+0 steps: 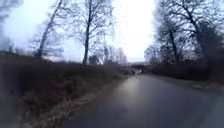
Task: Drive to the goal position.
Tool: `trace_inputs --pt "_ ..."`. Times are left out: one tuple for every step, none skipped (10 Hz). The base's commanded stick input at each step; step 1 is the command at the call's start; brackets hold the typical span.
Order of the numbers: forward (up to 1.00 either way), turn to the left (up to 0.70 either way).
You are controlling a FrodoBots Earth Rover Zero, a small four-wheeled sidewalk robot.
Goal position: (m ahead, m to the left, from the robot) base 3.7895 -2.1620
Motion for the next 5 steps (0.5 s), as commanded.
trace_inputs --pt "0.70 -0.14" --pt "0.70 -0.14" --pt "0.70 -0.14" --pt "0.70 -0.14" --pt "0.70 -0.14"
